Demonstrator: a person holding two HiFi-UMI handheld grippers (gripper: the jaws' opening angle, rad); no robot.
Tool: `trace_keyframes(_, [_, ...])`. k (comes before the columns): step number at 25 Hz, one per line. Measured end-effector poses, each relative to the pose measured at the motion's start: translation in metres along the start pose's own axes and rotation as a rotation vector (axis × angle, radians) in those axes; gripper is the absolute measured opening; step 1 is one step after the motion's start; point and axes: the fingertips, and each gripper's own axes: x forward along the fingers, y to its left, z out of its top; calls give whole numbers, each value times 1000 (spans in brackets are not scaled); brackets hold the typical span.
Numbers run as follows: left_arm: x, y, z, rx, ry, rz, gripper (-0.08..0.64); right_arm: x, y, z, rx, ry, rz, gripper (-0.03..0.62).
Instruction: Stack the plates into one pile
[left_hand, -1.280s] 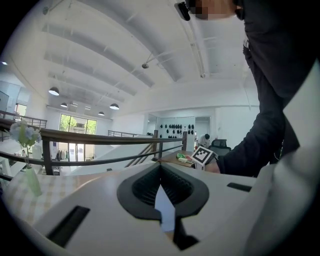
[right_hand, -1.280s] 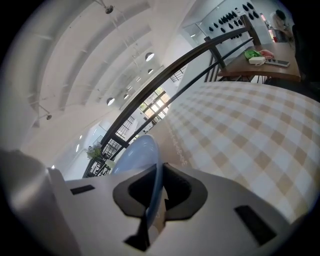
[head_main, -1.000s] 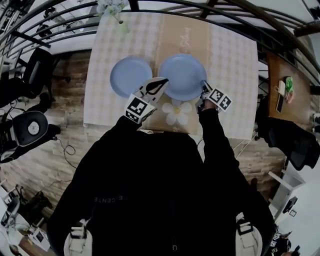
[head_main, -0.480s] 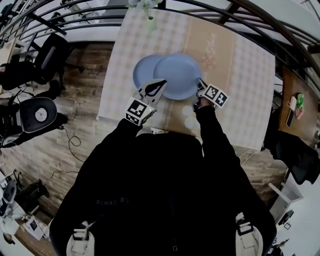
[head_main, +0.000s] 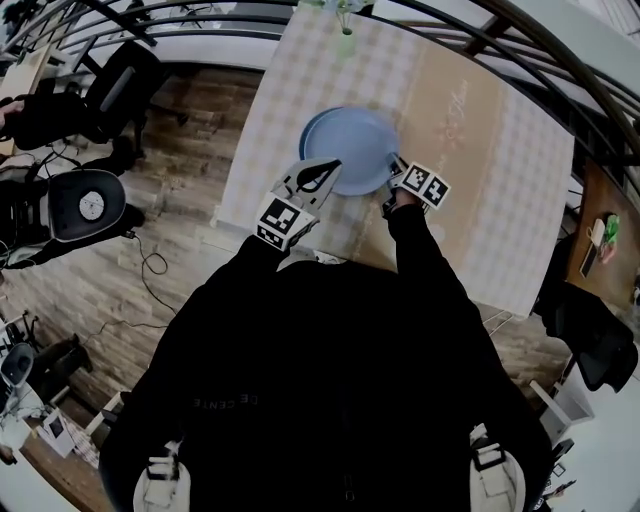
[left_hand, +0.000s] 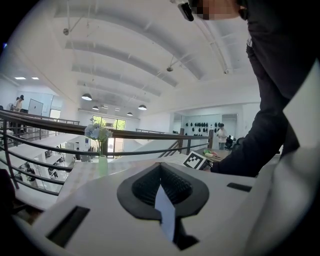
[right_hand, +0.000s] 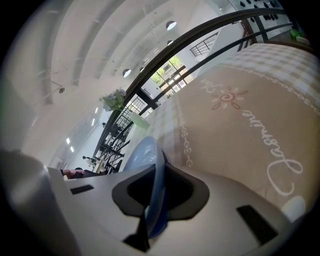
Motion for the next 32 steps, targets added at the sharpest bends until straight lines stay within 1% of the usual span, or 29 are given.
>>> trace_keyframes(3, [-10,6,1,3,0,16,20,12,5,-5,-13,12,-9,43])
trace_keyframes(6, [-16,8,1,3,-2,26,20,20,8,-4,-59,14,-3,48])
trace_keyframes(7, [-16,8,0,2,-3,26,20,21,10,-2,-75,14,10,78])
trace_keyframes(8, [-16,7,0,2,-3,25,20,21,13,0,-89,15,29,156])
trace_keyframes(9, [-16,5,-1,3,-5,23,20,21,18,1,-103,18,45,249])
trace_keyframes(10, [-16,4,0,4,-8,21,20,19,21,2,-121,21,52,287])
trace_keyframes(11, [-17,3,1,5,-13,18,20,17,23,2,-138,25,50,310])
trace_keyframes(12, [-18,2,2,6,-17,15,20,14,24,2,-150,28,46,318])
trace_keyframes(15, [-17,-4,8,6,-32,0,20,2,23,0,-159,50,58,376])
trace_keyframes(19, [-11,-20,16,1,-51,-35,20,-31,25,1,-193,33,106,377])
trace_keyframes(22, [-5,-31,19,-2,-53,-60,20,-62,34,4,-235,2,157,349])
trace_keyframes(24, [-2,-38,21,-9,-55,-73,20,-85,40,5,-288,-15,182,333])
trace_keyframes(29, [8,-51,30,-12,-57,-97,20,-140,65,5,-461,-47,247,310])
trace_keyframes(32, [12,-58,40,-7,-69,-111,20,-170,80,12,-537,-94,254,286])
